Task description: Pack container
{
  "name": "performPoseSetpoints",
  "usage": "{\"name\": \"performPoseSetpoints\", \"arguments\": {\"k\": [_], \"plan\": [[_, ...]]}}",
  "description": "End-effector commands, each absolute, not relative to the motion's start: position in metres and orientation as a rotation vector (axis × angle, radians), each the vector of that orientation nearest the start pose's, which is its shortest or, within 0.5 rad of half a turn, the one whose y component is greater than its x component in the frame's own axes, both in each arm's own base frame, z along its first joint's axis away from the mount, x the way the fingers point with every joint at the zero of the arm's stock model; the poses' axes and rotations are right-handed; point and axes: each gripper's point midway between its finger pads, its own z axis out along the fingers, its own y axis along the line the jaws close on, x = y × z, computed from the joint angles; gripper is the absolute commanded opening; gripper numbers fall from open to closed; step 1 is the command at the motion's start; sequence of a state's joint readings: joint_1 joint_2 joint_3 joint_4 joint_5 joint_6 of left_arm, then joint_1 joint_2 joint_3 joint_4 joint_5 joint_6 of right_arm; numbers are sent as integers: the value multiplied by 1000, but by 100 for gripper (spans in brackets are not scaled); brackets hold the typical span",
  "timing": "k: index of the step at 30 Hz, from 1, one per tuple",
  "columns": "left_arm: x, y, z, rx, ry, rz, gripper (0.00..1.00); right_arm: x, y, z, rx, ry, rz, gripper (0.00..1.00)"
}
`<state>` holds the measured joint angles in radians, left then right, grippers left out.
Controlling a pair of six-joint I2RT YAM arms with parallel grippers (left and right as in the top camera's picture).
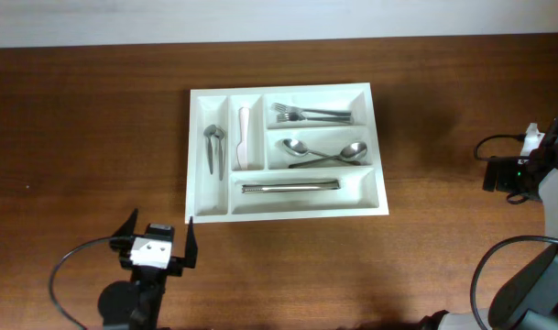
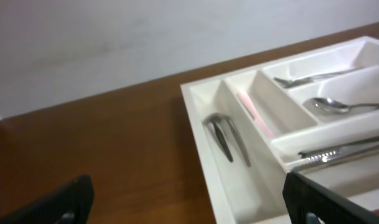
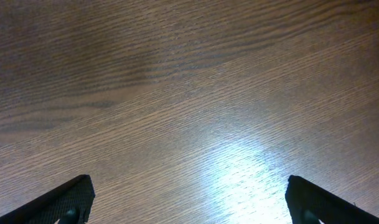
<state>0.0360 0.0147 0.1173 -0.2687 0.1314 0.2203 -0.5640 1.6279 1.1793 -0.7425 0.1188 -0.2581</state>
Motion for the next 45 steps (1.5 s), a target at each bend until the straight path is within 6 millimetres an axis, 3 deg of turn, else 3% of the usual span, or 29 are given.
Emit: {"name": "performPoseSetpoints", "arguments": {"k": [1, 15, 45], "plan": [[239, -18, 155, 264, 1689, 42, 99, 303, -217, 98, 480, 2776, -379, 99], [245, 21, 158, 46, 1643, 201, 99, 303, -217, 98, 480, 2776, -379, 99], [245, 20, 158, 49, 1645, 197, 99, 303, -217, 98, 479, 2776, -379, 99]]}}
